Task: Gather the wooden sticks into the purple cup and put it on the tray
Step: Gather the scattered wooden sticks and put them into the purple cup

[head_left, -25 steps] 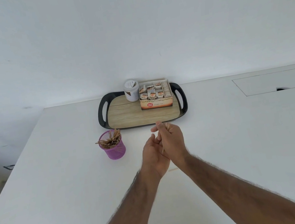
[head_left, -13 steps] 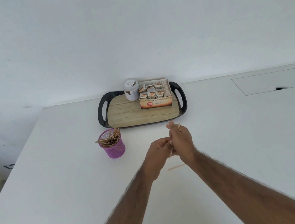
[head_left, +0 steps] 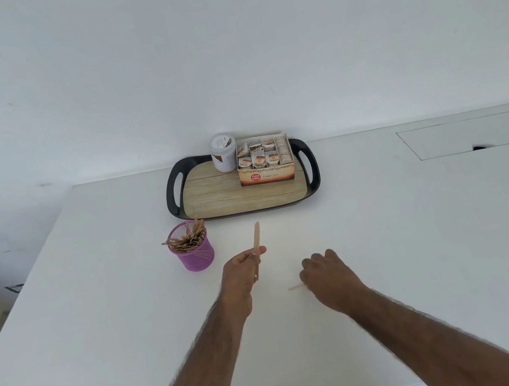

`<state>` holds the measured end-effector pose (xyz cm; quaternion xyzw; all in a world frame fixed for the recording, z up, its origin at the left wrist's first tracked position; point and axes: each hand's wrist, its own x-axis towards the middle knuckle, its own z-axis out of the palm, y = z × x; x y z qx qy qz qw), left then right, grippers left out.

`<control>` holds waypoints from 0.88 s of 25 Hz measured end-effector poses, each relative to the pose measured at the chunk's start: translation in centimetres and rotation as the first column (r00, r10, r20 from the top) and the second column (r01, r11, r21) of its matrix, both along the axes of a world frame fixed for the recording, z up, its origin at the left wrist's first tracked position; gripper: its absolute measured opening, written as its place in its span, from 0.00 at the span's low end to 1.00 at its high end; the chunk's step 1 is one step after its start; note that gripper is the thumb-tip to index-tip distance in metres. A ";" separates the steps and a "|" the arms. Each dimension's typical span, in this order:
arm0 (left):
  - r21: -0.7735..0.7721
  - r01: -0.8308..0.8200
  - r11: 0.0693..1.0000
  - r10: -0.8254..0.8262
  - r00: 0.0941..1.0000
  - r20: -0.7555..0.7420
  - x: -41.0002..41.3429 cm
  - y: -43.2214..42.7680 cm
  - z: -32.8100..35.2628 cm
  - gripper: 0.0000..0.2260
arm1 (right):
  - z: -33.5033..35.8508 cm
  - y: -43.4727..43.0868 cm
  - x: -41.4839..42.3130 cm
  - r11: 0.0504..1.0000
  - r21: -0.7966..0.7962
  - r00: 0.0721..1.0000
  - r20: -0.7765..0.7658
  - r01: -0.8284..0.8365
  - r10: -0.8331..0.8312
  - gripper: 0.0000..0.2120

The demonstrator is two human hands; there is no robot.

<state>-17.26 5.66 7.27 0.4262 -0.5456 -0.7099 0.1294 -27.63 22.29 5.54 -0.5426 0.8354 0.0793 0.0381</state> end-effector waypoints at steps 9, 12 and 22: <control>0.113 -0.012 0.993 0.010 1.000 0.014 0.2 1.0 -0.8 0.09 | 0.3 -2.1 -0.2 0.757 -0.174 0.628 0.687 0.630 -0.365 0.01; 0.116 0.024 0.993 -0.028 0.999 0.031 0.1 1.9 -0.9 0.09 | 2.3 -3.4 0.2 0.509 -0.107 0.141 0.990 0.854 -0.029 0.05; 0.120 0.134 0.984 -0.128 0.990 -0.053 -0.5 2.4 0.3 0.10 | 3.9 -5.7 1.5 0.278 0.004 -0.006 1.000 0.961 0.007 0.06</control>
